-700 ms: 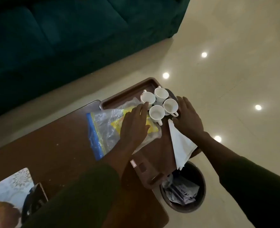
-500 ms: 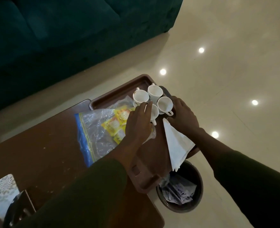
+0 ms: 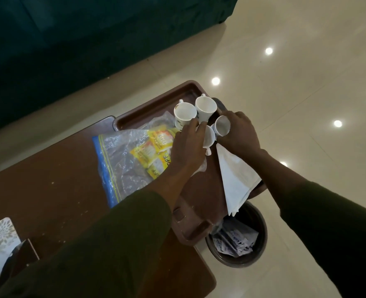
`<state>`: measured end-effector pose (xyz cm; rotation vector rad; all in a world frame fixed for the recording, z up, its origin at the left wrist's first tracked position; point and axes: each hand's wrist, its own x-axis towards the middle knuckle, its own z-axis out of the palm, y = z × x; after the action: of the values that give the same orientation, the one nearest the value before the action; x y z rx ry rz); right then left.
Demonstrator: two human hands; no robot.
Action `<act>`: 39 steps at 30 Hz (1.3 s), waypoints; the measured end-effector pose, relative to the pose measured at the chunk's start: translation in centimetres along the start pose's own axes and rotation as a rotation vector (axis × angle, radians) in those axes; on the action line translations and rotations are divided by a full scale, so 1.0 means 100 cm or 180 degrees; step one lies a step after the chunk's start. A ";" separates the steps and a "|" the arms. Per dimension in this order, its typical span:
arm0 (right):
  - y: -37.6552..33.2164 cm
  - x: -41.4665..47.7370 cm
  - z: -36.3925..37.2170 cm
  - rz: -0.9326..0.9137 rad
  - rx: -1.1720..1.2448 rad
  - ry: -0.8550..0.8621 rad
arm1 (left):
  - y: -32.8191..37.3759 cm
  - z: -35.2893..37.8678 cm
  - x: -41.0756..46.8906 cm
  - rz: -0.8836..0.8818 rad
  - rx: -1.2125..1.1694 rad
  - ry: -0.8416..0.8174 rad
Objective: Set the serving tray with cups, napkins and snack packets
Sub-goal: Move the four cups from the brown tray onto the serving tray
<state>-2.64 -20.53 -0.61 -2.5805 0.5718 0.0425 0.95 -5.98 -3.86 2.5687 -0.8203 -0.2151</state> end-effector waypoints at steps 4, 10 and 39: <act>-0.010 -0.020 -0.015 -0.0036 0.0146 0.0125 | 0.001 -0.017 -0.016 0.0055 -0.0362 0.0249; -0.081 -0.040 -0.014 -0.0507 0.0051 0.0164 | -0.039 -0.077 -0.063 -0.0127 -0.0737 0.0702; -0.485 -0.296 0.273 -0.3063 -0.0668 -0.1797 | -0.362 -0.209 -0.524 -0.3223 -0.0662 0.1650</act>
<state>-7.95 42.26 1.67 -2.5857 -0.9111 0.4943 -17.27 58.41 -0.55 2.4216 0.6778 0.0777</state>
